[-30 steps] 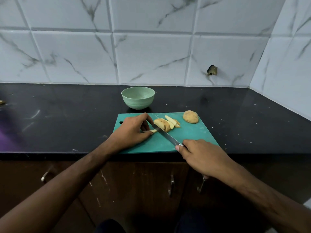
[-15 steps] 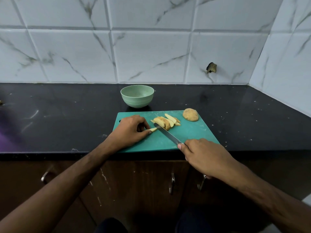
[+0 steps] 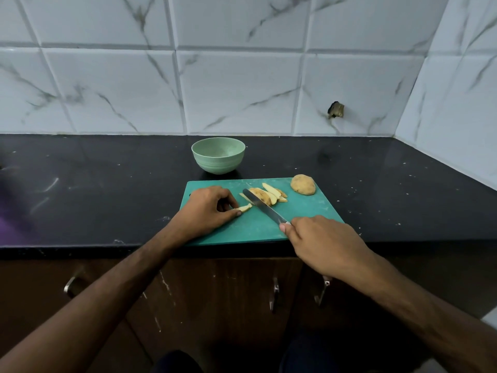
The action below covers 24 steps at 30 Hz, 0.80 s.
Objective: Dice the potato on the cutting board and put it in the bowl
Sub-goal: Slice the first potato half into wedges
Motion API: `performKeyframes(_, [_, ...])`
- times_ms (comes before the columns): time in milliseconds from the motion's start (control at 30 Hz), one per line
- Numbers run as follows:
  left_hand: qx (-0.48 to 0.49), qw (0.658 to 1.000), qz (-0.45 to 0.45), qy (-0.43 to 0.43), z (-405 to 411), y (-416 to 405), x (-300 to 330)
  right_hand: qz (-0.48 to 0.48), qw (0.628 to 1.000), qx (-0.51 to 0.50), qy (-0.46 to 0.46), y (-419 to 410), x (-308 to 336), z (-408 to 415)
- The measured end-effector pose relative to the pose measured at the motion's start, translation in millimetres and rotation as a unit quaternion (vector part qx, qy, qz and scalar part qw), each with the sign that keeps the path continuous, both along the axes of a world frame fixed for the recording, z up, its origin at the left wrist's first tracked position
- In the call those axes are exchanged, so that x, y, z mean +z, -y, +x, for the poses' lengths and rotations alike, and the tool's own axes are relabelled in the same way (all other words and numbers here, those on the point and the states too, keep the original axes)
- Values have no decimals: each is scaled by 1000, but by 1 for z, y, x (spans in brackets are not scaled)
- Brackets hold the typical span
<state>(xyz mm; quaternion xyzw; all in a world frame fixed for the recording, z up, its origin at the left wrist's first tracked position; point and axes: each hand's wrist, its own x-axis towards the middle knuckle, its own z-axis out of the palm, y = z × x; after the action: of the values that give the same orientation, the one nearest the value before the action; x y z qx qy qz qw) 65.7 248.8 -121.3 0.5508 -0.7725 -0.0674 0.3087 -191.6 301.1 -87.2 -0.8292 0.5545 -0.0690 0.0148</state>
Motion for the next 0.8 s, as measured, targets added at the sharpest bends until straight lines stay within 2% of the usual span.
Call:
performKeyframes(300, [-13,1000,4,3,0,-1,1,24,999,19,-34,-6,-10,14])
performKeyframes(400, [-6,1000,1,9,2,-1,1,37,999,11,-28,-1,-7,18])
performKeyframes(600, [16,1000,-19,6,3,-3,0,-4,1000,3,-16,-6,3,11])
performKeyframes(800, [9,1000,-14,0,2,-2,0,23,999,20,-26,-16,-4,11])
